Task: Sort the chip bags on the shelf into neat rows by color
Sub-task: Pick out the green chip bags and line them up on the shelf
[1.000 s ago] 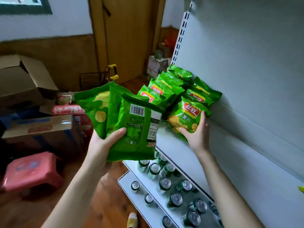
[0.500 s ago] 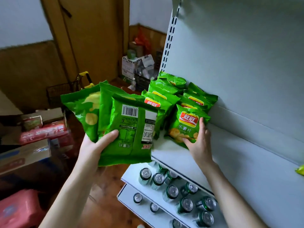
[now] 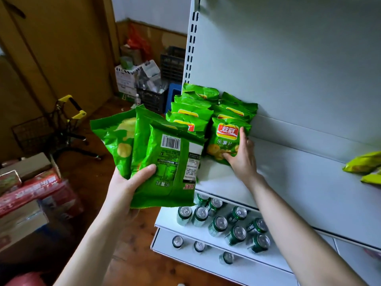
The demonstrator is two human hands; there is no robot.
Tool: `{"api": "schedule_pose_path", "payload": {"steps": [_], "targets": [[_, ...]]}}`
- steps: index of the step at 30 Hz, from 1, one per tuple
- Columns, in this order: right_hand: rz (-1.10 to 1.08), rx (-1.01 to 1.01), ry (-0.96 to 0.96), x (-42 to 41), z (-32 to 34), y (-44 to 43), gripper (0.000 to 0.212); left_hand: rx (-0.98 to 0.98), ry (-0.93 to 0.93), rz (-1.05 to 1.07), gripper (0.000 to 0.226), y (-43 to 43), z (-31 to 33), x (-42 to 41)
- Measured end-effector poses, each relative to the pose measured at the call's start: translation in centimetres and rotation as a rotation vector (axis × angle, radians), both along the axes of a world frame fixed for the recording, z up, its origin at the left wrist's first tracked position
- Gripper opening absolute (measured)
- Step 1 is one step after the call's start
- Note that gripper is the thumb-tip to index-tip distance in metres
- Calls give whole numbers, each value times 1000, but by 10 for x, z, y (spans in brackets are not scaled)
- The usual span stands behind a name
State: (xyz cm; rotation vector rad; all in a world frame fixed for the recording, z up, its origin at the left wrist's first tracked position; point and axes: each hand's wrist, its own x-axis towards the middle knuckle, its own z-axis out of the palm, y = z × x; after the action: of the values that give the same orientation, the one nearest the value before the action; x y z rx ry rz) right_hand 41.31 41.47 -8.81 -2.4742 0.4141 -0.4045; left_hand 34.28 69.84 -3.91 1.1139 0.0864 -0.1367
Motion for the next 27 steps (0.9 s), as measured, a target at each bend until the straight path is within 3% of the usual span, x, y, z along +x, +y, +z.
{"api": "schedule_pose_path", "payload": {"steps": [12,16,18,20,22,24,27], "targets": [[102,-29,25,-15,4,-13,106,-75,42,-60,92,-21,6,7],[75,-58,33,-26,9,-21,94,-111,41,-90,86,-28,5,10],[18,-19,-142,-35,18,-17,73,-136,24,-94,78,-33,5,11],[3,51,-473,-47,39,-1,47,-124,-4,-81,70,-39,4,12],[68,92,-653,-62,68,23,37,-72,-50,-58,69,-48,2,12],[145,113,-563,-76,95,50,43,-45,-98,-45,74,-61,3,10],[181,-3,-246,-84,113,77,64,-17,-208,-23,79,-79,7,3]]}}
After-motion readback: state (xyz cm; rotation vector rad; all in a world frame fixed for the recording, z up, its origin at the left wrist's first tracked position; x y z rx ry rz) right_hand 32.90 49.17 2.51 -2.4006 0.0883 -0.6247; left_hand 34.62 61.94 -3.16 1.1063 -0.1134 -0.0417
